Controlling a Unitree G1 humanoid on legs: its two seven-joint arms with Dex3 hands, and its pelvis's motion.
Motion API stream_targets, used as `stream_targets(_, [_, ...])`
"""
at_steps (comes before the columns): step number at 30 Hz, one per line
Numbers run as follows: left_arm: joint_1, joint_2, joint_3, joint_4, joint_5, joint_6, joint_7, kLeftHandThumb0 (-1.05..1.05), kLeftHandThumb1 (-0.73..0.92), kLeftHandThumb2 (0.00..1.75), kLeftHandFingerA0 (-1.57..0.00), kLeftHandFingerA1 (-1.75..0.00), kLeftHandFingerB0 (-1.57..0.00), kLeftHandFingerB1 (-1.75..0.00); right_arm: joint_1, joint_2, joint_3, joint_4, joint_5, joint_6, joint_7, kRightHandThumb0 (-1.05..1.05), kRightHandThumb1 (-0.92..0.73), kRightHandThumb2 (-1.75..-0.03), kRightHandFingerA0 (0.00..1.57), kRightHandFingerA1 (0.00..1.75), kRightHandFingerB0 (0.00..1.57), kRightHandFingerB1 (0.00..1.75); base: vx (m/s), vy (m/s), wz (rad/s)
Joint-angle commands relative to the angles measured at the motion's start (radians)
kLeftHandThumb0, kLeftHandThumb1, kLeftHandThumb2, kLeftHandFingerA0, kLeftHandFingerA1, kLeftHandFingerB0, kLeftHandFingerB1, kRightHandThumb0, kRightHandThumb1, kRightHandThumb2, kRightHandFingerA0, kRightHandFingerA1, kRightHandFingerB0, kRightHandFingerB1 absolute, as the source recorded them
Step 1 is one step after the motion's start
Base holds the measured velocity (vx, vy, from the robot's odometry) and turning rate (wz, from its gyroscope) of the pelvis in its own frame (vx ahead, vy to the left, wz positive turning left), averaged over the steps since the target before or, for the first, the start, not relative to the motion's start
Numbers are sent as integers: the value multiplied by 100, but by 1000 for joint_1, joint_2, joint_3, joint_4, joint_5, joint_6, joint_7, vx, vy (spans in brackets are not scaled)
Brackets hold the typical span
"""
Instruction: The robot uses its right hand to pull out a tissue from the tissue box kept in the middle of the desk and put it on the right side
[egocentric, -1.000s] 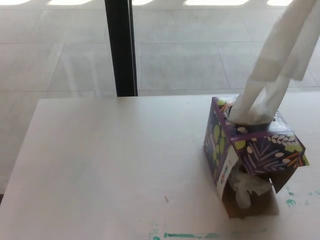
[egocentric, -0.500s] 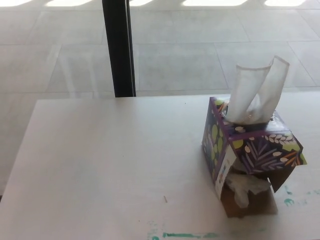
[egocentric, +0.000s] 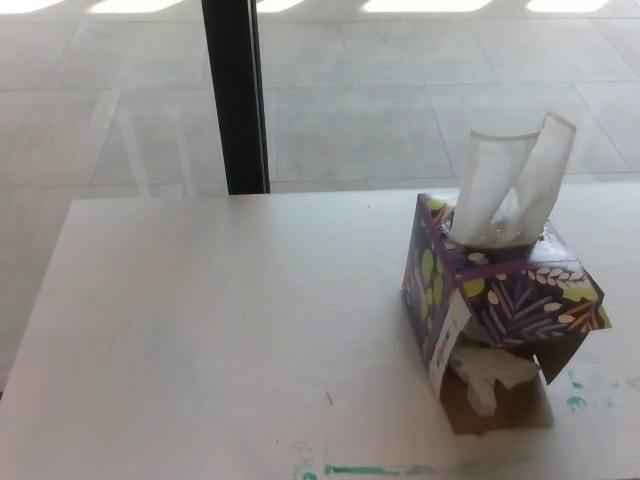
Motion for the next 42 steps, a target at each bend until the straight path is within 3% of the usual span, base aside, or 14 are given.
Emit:
stream_targets(1, [4,9,18,5,-23,-11,-12,-105,86,89,-87,-131,-44,-145,416,-104,266,-290,-149,195,567,-35,-69,-69,75,153,65,120,0,0,0])
stream_targets(5, [4,2,21,4,-25,-21,-2,-105,69,128,-88,-132,-53,-133,469,-107,337,-277,-206,191,585,-41,-76,-64,81,134,76,89,0,0,0])
stream_targets(6, [9,3,26,4,-30,-21,-9,-105,85,89,-83,-132,-43,-146,507,-102,351,-279,-221,189,557,-40,-73,-67,81,151,80,91,0,0,0])
stream_targets(15, [16,-3,36,5,-36,-24,-9,-105,86,89,-84,-130,-44,-145,591,-114,523,-282,-450,287,599,-50,-75,-66,87,146,72,81,0,0,0])
stream_targets(16, [17,-5,38,3,-38,-29,-10,-105,69,127,-85,-132,-53,-133,592,-107,534,-274,-474,309,591,-52,-75,-68,90,142,74,79,0,0,0])
stream_targets(17, [22,-5,35,0,-34,-43,-15,-105,87,88,-83,-132,-42,-146,597,-102,545,-267,-495,329,570,-51,-75,-66,89,142,73,74,0,0,0])
stream_targets(24, [27,-6,51,-2,-50,-33,-40,-105,86,88,-82,-133,-39,-147,571,-63,624,-164,-542,400,566,-52,-71,-67,87,160,69,119,0,0,0])
stream_targets(27, [28,-9,51,-3,-47,-34,-38,-105,66,129,-78,-134,-51,-131,563,-48,629,-157,-531,430,571,-54,-71,-62,91,160,69,108,0,0,0])
stream_targets(28, [29,-10,50,-5,-43,-35,-34,-105,86,89,-79,-131,-38,-144,571,-54,628,-182,-509,392,576,-52,-69,-62,88,141,71,73,0,0,0])
stream_targets(34, [36,-14,57,-8,-36,-36,-32,-105,87,88,-82,-134,-39,-147,577,-72,666,-244,-533,351,644,-52,-69,-64,83,145,48,68,0,0,0])
stream_targets(35, [35,-13,59,-7,-38,-33,-36,-105,86,88,-79,-135,-38,-146,572,-71,672,-246,-536,349,667,-54,-66,-60,79,134,27,45,0,0,0])
stream_targets(36, [34,-12,62,-5,-38,-30,-34,-105,86,88,-79,-136,-39,-146,567,-66,664,-264,-513,359,730,-36,-48,-101,10,59,0,52,0,0,0])
stream_targets(37, [32,-11,65,-2,-40,-27,-34,-105,85,89,-81,-135,-40,-146,560,-64,651,-262,-478,359,771,-75,-40,-76,0,18,0,5,0,0,0])
stream_targets(42, [34,-6,68,-2,-42,-24,-49,-105,86,87,-72,-138,-37,-148,564,-149,602,-371,-397,266,877,-93,-45,-79,0,0,0,0,0,0,0])
